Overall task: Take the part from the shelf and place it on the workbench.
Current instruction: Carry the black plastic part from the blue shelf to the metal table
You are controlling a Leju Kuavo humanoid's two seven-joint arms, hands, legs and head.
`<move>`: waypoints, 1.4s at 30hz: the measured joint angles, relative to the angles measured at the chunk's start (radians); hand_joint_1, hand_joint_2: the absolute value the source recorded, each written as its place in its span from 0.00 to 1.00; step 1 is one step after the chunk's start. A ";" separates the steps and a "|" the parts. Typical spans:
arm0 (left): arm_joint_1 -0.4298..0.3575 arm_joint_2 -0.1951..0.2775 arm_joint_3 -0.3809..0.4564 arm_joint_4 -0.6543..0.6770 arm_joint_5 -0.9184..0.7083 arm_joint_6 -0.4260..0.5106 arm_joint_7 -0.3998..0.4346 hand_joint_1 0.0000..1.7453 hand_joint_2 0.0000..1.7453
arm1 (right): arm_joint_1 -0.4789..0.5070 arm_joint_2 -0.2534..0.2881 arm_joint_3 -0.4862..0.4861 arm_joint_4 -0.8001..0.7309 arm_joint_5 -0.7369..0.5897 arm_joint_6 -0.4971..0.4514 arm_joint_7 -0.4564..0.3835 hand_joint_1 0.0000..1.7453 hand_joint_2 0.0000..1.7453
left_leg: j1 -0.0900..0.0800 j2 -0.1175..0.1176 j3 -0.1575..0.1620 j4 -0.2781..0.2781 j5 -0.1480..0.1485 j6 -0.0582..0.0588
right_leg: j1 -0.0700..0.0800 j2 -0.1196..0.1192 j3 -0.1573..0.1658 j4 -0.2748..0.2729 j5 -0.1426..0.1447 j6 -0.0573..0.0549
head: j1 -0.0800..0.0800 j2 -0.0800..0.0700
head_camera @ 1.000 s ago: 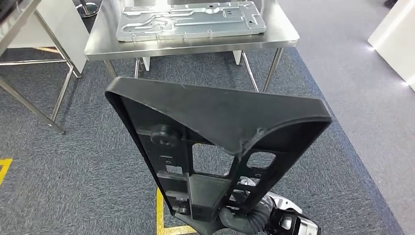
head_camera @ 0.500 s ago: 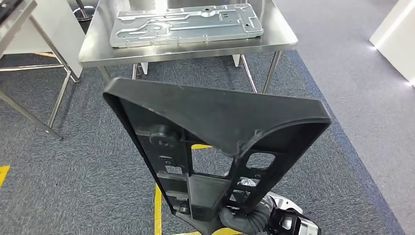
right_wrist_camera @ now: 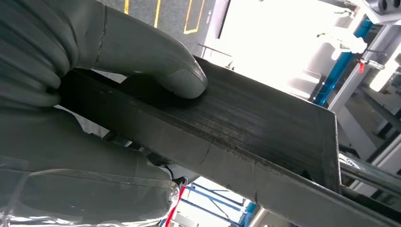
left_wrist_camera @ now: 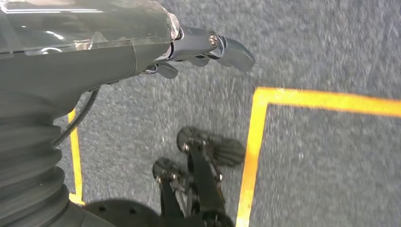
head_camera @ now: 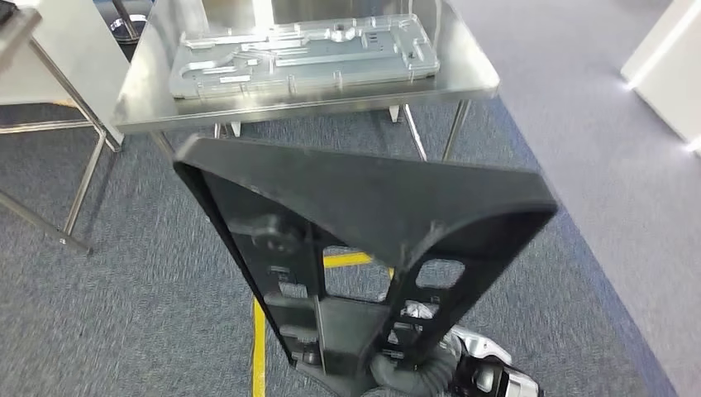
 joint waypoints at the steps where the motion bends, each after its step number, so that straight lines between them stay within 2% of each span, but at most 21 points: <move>1: 0.000 0.000 0.000 0.000 0.000 0.000 -0.001 0.00 1.00 | 0.001 0.000 0.000 -0.002 0.000 -0.001 0.000 1.00 1.00 | 0.003 0.000 0.016 -0.012 -0.004 0.005 | -0.001 -0.001 -0.004 0.023 0.006 0.006 | 0.001 0.000; 3: 0.000 0.000 0.000 0.000 0.000 0.000 -0.004 0.00 1.00 | 0.003 -0.001 0.000 -0.005 0.003 -0.005 -0.001 1.00 1.00 | 0.009 -0.001 0.049 -0.029 -0.015 0.012 | -0.005 -0.002 -0.054 0.109 0.001 0.018 | 0.004 0.000; 6: 0.001 0.000 0.000 0.000 0.000 -0.001 -0.009 0.00 1.00 | 0.012 -0.004 0.000 -0.005 0.020 -0.017 -0.001 1.00 1.00 | 0.013 -0.004 0.082 -0.035 -0.040 0.012 | -0.018 -0.004 -0.182 0.250 -0.066 0.036 | 0.007 0.000; 8: 0.004 0.000 0.000 0.000 -0.001 -0.003 -0.012 0.00 1.00 | 0.019 -0.006 0.000 -0.005 0.041 -0.031 -0.001 1.00 1.00 | 0.018 -0.012 0.108 -0.035 -0.062 0.003 | -0.027 -0.005 -0.221 0.238 -0.071 0.046 | 0.007 0.000; 9: 0.005 0.000 0.000 0.000 -0.001 -0.004 -0.013 0.00 1.00 | 0.022 -0.007 0.000 -0.004 0.051 -0.039 -0.001 1.00 1.00 | 0.021 -0.017 0.124 -0.035 -0.074 -0.002 | -0.031 -0.005 -0.219 0.192 -0.040 0.049 | 0.007 0.000; 11: 0.004 -0.001 0.000 0.000 -0.002 -0.005 -0.014 0.00 1.00 | 0.027 -0.007 0.000 -0.002 0.067 -0.050 0.000 1.00 1.00 | 0.028 -0.027 0.153 -0.034 -0.100 -0.014 | -0.038 0.002 -0.200 0.072 0.076 0.056 | 0.008 0.000; 13: 0.000 -0.001 0.000 0.000 -0.002 -0.005 -0.014 0.00 1.00 | 0.030 -0.008 0.000 0.000 0.075 -0.054 0.002 1.00 1.00 | 0.030 -0.036 0.161 -0.034 -0.117 -0.028 | -0.037 0.008 -0.196 0.014 0.146 0.050 | 0.010 0.000; 16: -0.001 -0.002 0.001 0.000 0.000 -0.005 -0.013 0.00 1.00 | 0.027 -0.007 0.000 0.002 0.074 -0.049 0.006 1.00 1.00 | 0.032 -0.038 0.150 0.004 -0.106 -0.050 | -0.030 0.004 -0.184 0.013 0.139 0.019 | 0.011 0.000; 18: -0.004 -0.003 0.002 0.000 0.001 -0.005 -0.013 0.00 1.00 | 0.016 -0.004 0.000 0.002 0.066 -0.038 0.008 1.00 1.00 | 0.035 -0.025 0.108 0.093 -0.096 -0.055 | -0.026 0.000 -0.159 0.008 0.121 0.001 | 0.010 0.000; 21: -0.008 -0.003 0.004 0.000 0.004 -0.005 -0.013 0.00 1.00 | 0.005 -0.001 0.000 0.003 0.055 -0.027 0.011 1.00 1.00 | 0.032 -0.015 -0.006 0.243 -0.162 -0.054 | -0.018 -0.004 -0.125 0.006 0.091 -0.016 | 0.009 0.000; 23: -0.004 -0.004 0.006 0.000 0.006 -0.005 -0.013 0.00 1.00 | 0.003 0.000 0.000 0.005 0.050 -0.022 0.012 1.00 1.00 | 0.030 -0.015 -0.055 0.259 -0.208 -0.049 | -0.012 -0.002 -0.098 0.006 0.069 -0.019 | 0.009 0.000; 24: -0.002 -0.004 0.008 0.000 0.007 -0.005 -0.013 0.00 1.00 | 0.002 0.000 0.000 0.007 0.048 -0.021 0.012 1.00 1.00 | 0.029 -0.014 -0.061 0.228 -0.198 -0.043 | -0.009 -0.001 -0.081 0.006 0.056 -0.020 | 0.009 0.000; 25: -0.001 -0.004 0.009 0.000 0.007 -0.005 -0.013 0.00 1.00 | 0.000 0.000 0.000 0.008 0.046 -0.020 0.012 1.00 1.00 | 0.027 -0.014 -0.058 0.178 -0.160 -0.036 | -0.006 -0.001 -0.065 0.006 0.044 -0.019 | 0.009 0.000; 27: 0.001 -0.004 0.010 0.000 0.008 -0.005 -0.013 0.00 1.00 | -0.002 0.000 0.000 0.010 0.043 -0.019 0.011 1.00 1.00 | 0.019 -0.013 -0.044 0.073 -0.047 -0.022 | -0.002 0.001 -0.039 0.007 0.020 -0.014 | 0.011 0.000; 29: 0.003 -0.004 0.010 0.000 0.009 -0.005 -0.014 0.00 1.00 | -0.003 -0.001 0.000 0.013 0.040 -0.021 0.008 1.00 1.00 | 0.010 -0.012 -0.034 0.030 0.007 -0.014 | -0.003 0.003 -0.025 0.010 0.003 -0.003 | 0.013 0.000; 31: 0.002 -0.005 0.011 0.000 0.010 -0.005 -0.015 0.00 1.00 | -0.004 -0.001 -0.001 0.015 0.046 -0.027 0.007 1.00 1.00 | 0.007 -0.013 -0.015 0.019 0.000 -0.007 | -0.005 0.002 -0.018 0.023 0.001 0.009 | 0.013 0.000; 33: 0.000 -0.005 0.011 0.000 0.010 -0.005 -0.017 0.00 1.00 | -0.006 -0.001 -0.001 0.016 0.061 -0.037 0.009 1.00 1.00 | 0.010 -0.016 0.012 0.005 -0.007 0.003 | -0.008 -0.001 -0.039 0.080 0.004 0.018 | 0.015 0.000; 36: -0.001 -0.005 0.011 0.000 0.011 -0.006 -0.019 0.00 1.00 | -0.007 -0.003 -0.001 0.021 0.074 -0.052 0.013 1.00 1.00 | 0.012 -0.022 0.040 -0.003 -0.026 0.011 | -0.015 -0.004 -0.151 0.236 -0.052 0.035 | 0.016 0.000; 38: 0.001 -0.005 0.011 0.000 0.013 -0.006 -0.019 0.00 1.00 | -0.007 -0.003 -0.001 0.026 0.068 -0.054 0.017 1.00 1.00 | 0.013 -0.026 0.060 -0.003 -0.045 0.010 | -0.020 -0.005 -0.210 0.277 -0.081 0.040 | 0.016 0.000; 40: 0.003 -0.007 0.012 0.000 0.016 -0.005 -0.019 0.00 1.00 | -0.007 -0.004 -0.001 0.028 0.056 -0.052 0.021 1.00 1.00 | 0.015 -0.030 0.090 -0.003 -0.068 0.004 | -0.023 -0.007 -0.216 0.207 -0.028 0.041 | 0.016 0.000; 42: 0.004 -0.009 0.015 0.000 0.017 -0.004 -0.019 0.00 1.00 | -0.009 -0.004 -0.001 0.030 0.047 -0.048 0.022 1.00 1.00 | 0.015 -0.034 0.117 -0.003 -0.092 -0.006 | -0.023 -0.009 -0.198 0.088 0.078 0.037 | 0.016 0.000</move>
